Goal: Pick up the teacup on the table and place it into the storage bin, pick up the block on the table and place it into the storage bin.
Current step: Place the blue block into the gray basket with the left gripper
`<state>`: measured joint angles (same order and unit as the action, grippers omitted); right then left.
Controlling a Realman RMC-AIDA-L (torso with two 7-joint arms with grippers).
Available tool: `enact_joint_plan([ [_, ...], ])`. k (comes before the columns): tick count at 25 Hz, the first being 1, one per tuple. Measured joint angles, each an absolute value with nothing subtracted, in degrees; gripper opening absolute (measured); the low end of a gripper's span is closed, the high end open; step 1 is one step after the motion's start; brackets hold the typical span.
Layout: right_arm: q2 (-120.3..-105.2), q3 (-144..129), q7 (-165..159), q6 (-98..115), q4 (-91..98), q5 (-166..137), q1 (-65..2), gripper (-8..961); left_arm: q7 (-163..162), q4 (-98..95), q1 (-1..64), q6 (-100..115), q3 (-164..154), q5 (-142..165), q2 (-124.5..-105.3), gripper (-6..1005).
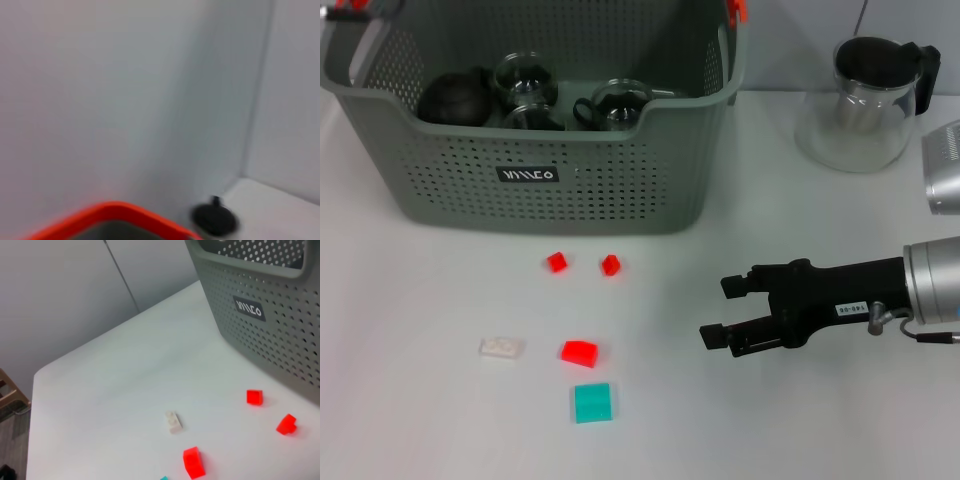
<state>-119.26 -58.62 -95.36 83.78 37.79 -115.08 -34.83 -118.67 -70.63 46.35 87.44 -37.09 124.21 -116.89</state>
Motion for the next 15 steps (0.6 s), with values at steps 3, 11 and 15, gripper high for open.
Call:
enact_joint_plan([
  [3,-119.34,-58.7,-95.4,83.8,37.8,-115.1,-34.9,946,-120.3,-66.6,48.0,79.8,-40.7,125.4,-115.85,438],
  [11,-119.35,-58.6,-95.4,84.2,38.2,-115.2,-35.1,947,-120.7,-67.1,47.9,76.1,-44.5,125.9,-116.24,524],
  [15,-119.26,-58.7,-95.2,83.9,38.0,-115.2,-35.3,947,-119.4,-71.8,45.6,85.3,-44.3,123.5,-116.43,754],
])
